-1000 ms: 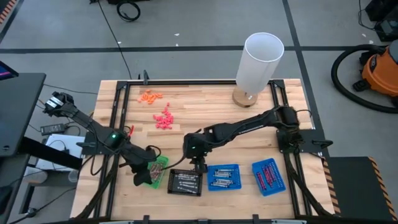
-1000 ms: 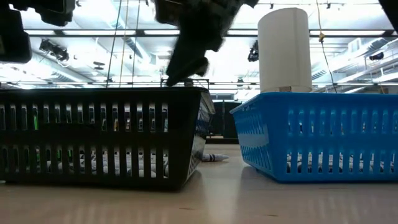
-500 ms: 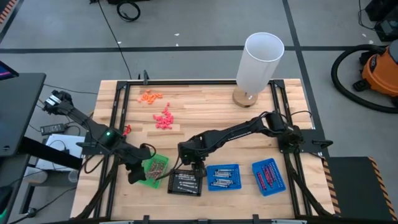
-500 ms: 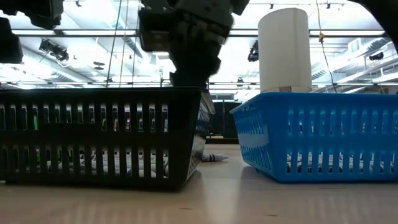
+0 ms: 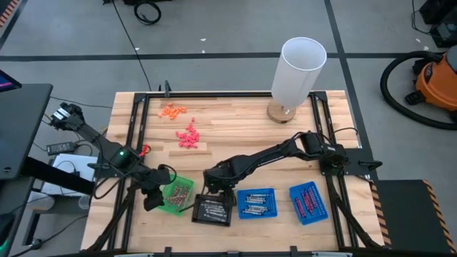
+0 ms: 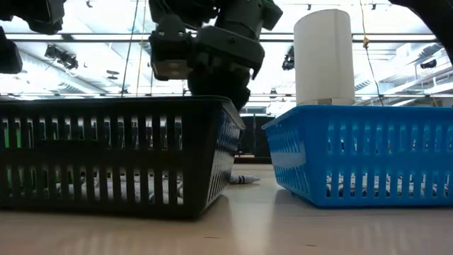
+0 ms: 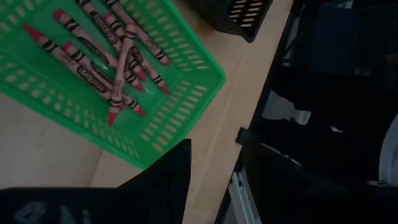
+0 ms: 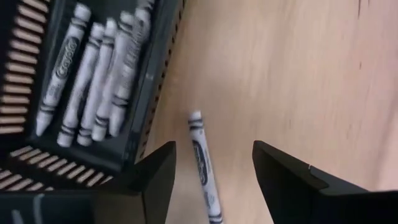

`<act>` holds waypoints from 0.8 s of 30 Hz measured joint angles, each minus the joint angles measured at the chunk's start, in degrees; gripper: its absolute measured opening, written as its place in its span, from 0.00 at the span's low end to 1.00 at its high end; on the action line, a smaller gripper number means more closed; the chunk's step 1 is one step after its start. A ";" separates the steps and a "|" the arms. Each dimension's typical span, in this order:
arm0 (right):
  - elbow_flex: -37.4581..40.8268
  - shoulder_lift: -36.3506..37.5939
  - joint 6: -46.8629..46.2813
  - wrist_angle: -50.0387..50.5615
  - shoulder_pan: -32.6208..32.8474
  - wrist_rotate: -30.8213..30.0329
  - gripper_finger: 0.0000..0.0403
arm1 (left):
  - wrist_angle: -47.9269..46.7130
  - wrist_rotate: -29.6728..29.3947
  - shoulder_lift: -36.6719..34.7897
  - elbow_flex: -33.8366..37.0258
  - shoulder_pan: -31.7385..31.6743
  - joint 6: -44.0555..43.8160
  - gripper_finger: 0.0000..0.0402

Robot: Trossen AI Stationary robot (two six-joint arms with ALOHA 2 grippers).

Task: Sort crayons
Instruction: Put the white crayon into the black basket

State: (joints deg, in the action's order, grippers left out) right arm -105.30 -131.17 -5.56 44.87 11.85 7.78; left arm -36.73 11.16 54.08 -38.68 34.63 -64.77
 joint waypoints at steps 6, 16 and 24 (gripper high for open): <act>0.39 0.01 0.93 0.73 1.09 -1.09 0.53 | -0.05 -0.59 -0.19 0.00 -0.01 1.23 0.39; 4.46 0.25 4.06 -0.75 2.45 -7.70 0.50 | 0.04 -1.07 -0.19 0.00 0.00 1.17 0.39; 4.60 0.25 5.77 -2.04 2.08 -8.81 0.39 | 0.08 -1.06 -0.19 0.00 0.00 -0.25 0.39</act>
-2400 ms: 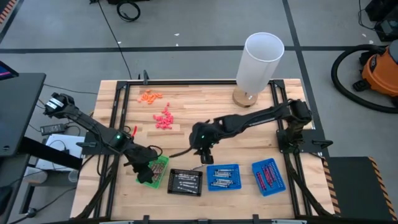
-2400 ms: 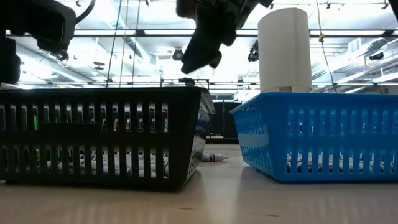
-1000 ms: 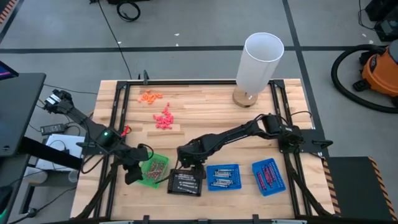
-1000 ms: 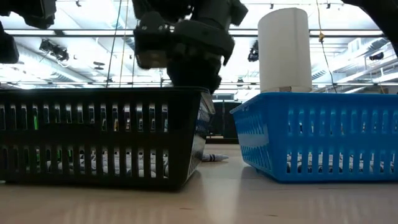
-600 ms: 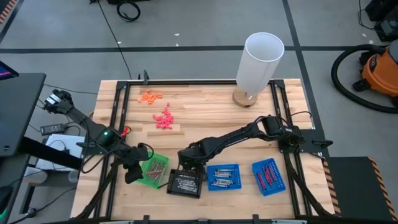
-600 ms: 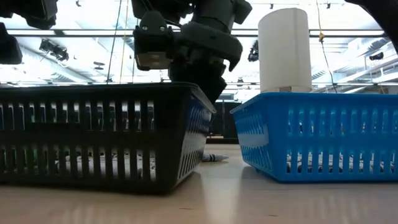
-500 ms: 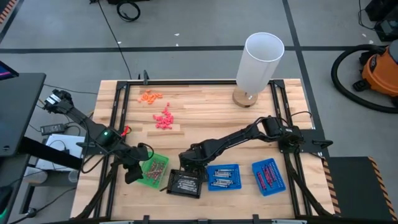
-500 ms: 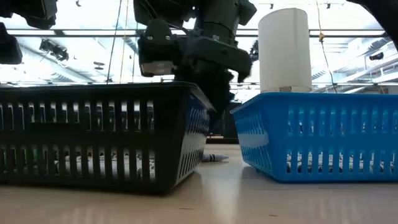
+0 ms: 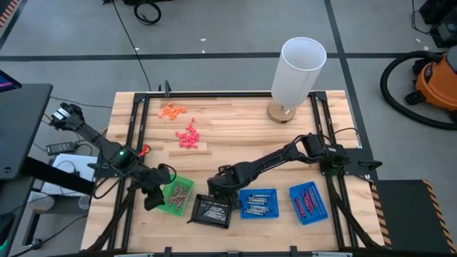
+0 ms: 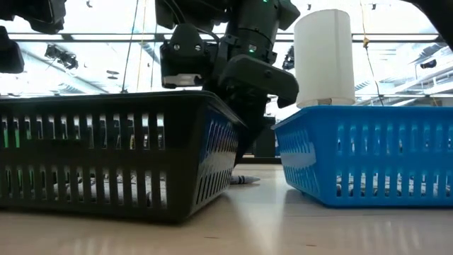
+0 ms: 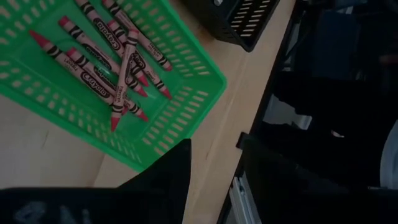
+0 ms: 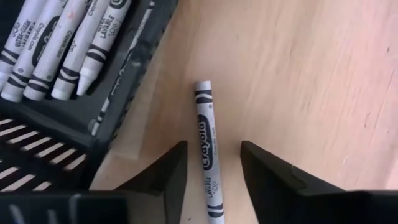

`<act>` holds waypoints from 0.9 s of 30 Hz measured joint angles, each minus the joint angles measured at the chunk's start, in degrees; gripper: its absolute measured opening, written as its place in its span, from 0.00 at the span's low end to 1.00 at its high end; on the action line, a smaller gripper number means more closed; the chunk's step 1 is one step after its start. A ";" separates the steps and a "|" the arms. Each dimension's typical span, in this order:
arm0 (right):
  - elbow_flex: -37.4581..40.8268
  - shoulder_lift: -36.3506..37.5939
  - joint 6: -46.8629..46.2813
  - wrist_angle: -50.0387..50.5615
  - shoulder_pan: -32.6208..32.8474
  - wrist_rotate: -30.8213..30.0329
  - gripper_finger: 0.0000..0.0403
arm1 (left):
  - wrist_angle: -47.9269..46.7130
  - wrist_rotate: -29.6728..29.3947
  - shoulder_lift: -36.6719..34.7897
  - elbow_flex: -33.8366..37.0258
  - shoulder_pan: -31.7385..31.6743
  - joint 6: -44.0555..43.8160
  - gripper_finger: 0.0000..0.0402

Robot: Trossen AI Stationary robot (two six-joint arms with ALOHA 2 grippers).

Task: Sort crayons
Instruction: Put the white crayon into the black basket

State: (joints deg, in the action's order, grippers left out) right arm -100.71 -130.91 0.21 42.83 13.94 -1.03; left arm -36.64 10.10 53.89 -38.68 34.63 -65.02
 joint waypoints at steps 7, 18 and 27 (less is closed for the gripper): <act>0.02 -0.04 0.65 -0.40 -0.18 -0.18 0.20 | 0.02 -0.01 0.02 0.00 0.00 -0.14 0.39; -4.86 -0.41 -0.11 4.99 -1.16 -0.66 0.04 | 0.00 -3.89 0.02 0.00 0.00 3.81 0.39; -10.49 -0.33 -4.19 11.19 -2.30 7.68 0.09 | -0.20 -8.16 0.04 0.00 -0.10 10.25 0.39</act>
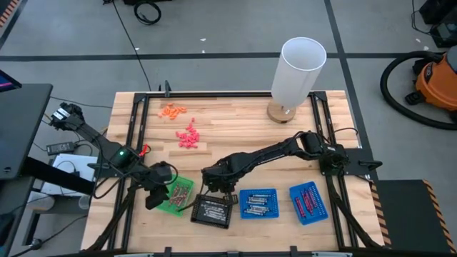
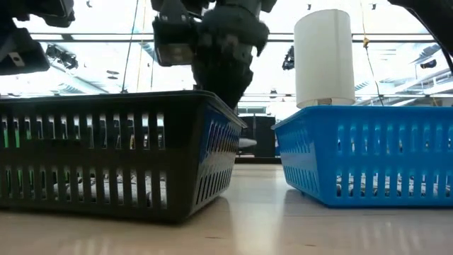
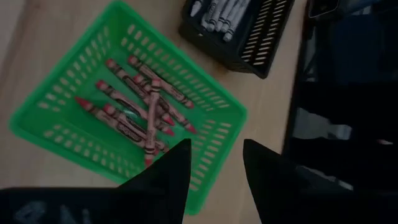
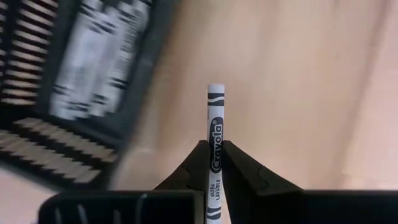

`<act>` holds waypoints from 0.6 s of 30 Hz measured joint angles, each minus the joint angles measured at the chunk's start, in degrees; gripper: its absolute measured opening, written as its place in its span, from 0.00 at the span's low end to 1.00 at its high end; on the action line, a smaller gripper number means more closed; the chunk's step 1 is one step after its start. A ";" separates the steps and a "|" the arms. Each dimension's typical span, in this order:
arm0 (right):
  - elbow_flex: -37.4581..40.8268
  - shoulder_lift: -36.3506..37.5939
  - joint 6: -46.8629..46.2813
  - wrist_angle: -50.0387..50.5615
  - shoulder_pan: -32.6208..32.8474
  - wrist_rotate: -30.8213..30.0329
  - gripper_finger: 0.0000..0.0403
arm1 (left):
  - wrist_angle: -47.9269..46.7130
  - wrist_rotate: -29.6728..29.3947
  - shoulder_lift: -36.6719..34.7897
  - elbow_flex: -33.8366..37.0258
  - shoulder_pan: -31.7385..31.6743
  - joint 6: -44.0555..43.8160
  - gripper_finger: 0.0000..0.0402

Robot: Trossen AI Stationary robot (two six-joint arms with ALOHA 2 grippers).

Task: Sort crayons
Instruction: Put the white crayon into the black basket

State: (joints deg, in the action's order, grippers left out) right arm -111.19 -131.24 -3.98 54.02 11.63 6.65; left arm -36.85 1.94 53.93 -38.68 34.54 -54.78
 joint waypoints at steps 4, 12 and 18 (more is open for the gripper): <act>-0.46 0.04 -5.77 0.01 -0.26 4.75 0.09 | -2.55 -1.33 0.00 0.00 -0.36 1.67 0.39; -0.46 1.06 -16.77 0.04 0.21 5.16 0.09 | -6.27 -2.35 0.00 0.00 -0.19 4.45 0.39; -0.51 3.34 -20.31 -3.85 1.23 8.41 0.10 | -7.77 -2.33 -0.04 0.00 -0.19 8.60 0.39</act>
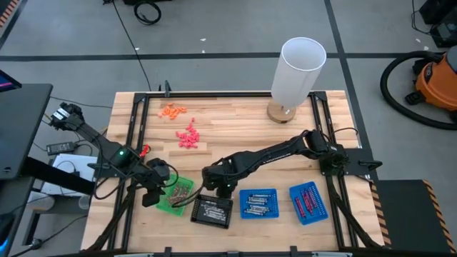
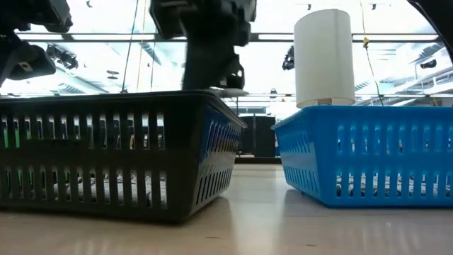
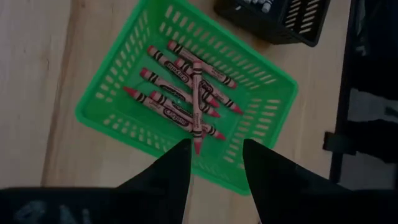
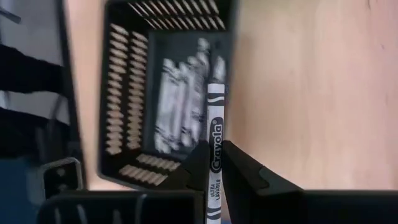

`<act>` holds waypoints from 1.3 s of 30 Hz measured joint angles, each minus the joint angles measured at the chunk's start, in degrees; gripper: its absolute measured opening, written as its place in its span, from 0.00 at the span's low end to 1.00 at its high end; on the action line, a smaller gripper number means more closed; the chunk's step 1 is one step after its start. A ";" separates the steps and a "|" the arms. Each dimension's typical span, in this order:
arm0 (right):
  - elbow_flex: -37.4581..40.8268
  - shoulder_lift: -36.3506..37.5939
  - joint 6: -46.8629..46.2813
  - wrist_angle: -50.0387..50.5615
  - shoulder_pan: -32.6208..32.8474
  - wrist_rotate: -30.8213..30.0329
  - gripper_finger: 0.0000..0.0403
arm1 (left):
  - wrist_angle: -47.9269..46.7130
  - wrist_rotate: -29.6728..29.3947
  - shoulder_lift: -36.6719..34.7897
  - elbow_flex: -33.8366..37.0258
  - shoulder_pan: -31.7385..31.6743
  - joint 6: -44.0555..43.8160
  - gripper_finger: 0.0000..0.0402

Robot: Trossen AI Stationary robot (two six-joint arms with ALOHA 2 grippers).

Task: Sort crayons
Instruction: Put the white crayon into the black basket, then return to Home Position

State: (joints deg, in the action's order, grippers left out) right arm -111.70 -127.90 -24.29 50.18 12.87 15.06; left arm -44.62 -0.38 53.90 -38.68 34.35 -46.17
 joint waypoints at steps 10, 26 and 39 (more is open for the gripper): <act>0.47 0.28 -1.76 -9.54 2.45 0.68 0.10 | -0.18 -0.44 -0.07 0.00 -0.04 2.43 0.39; 0.61 -3.07 -4.96 -10.65 1.95 2.95 0.36 | 1.07 -2.01 -0.26 0.02 -0.04 -2.19 0.39; 2.72 3.52 1.80 -2.94 0.30 -9.66 0.36 | 0.51 -22.87 -18.74 0.02 -1.70 0.89 0.39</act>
State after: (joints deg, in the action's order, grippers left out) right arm -108.98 -124.37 -22.49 47.24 13.17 5.40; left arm -44.11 -23.25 35.16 -38.65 32.65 -45.29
